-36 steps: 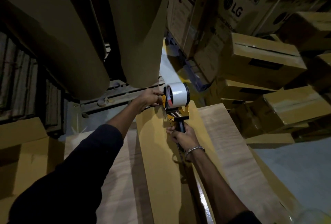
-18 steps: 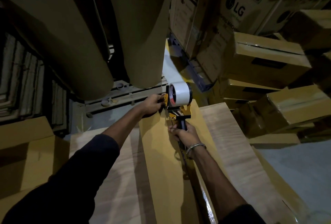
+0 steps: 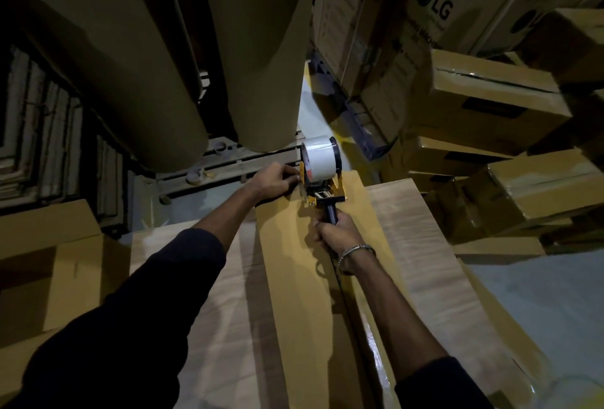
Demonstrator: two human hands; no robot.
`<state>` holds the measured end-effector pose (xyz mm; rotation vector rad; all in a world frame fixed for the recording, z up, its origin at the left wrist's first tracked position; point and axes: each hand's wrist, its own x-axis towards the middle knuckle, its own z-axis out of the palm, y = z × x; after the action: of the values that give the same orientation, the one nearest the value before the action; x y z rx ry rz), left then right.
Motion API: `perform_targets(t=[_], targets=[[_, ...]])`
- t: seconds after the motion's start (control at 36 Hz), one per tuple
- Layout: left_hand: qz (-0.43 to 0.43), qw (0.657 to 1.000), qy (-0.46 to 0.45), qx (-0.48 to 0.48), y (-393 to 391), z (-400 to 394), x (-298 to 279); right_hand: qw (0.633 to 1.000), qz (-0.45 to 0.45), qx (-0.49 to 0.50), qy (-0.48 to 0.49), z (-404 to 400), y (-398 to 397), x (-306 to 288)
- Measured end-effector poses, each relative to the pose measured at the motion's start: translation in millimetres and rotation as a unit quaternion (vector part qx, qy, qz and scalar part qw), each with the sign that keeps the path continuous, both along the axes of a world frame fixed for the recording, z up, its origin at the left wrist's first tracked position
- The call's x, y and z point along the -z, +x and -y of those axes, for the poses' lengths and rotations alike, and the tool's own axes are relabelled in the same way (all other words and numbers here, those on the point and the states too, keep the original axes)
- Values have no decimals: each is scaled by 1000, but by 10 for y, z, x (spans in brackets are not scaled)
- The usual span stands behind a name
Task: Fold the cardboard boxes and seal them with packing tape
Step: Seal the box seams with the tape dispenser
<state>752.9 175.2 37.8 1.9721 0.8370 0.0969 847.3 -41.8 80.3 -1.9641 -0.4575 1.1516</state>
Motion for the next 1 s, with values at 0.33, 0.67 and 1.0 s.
perform_targets(t=[0.33, 0.67, 1.0], targets=[[29, 984, 143, -97, -62, 140, -27, 998, -8, -10, -63, 457, -47, -38], [7, 938, 335, 86, -57, 491, 171, 997, -55, 20, -51, 603, -71, 0], [28, 931, 351, 95, -80, 524, 99, 996, 7, -2, -90, 824, -239, 38]])
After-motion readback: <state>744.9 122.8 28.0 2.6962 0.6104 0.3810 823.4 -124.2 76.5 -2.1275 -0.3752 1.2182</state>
